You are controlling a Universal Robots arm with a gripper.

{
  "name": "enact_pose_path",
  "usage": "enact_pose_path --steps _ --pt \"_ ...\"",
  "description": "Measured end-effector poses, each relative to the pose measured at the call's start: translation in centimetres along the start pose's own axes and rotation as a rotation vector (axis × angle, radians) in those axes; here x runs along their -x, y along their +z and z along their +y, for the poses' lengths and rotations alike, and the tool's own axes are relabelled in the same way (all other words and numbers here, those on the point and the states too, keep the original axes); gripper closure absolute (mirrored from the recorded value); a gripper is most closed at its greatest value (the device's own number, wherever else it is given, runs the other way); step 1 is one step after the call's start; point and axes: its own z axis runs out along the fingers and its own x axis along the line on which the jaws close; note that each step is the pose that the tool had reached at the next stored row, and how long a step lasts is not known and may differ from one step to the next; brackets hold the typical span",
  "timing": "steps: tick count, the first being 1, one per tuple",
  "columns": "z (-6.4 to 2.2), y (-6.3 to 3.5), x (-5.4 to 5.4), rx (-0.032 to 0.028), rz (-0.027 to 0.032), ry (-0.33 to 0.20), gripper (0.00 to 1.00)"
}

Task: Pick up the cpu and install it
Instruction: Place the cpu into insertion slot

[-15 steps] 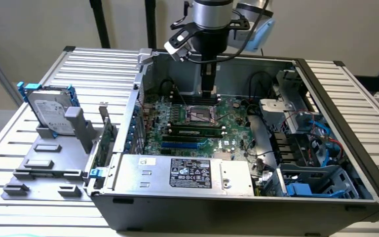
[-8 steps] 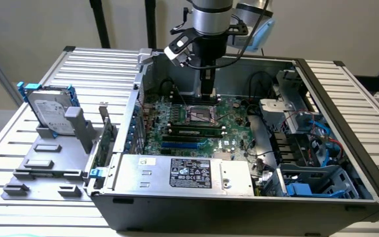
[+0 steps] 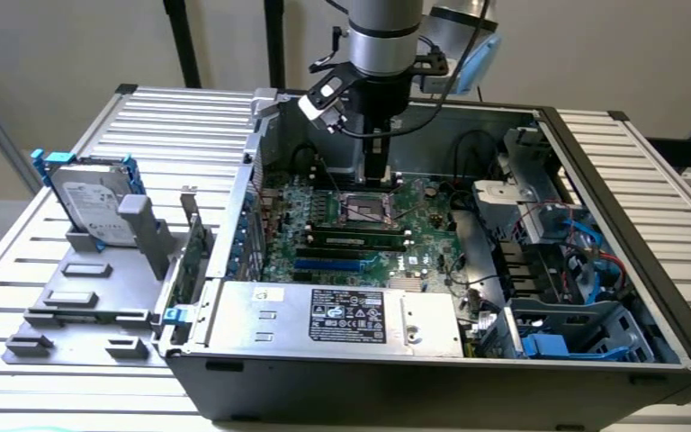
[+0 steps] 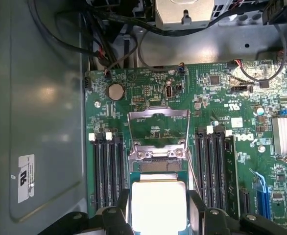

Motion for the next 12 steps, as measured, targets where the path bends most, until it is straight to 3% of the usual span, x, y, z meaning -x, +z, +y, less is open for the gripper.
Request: enact_pose_path --steps 12 --pt "-0.16 2.14 0.5 -0.0009 0.0041 -0.011 0.45"
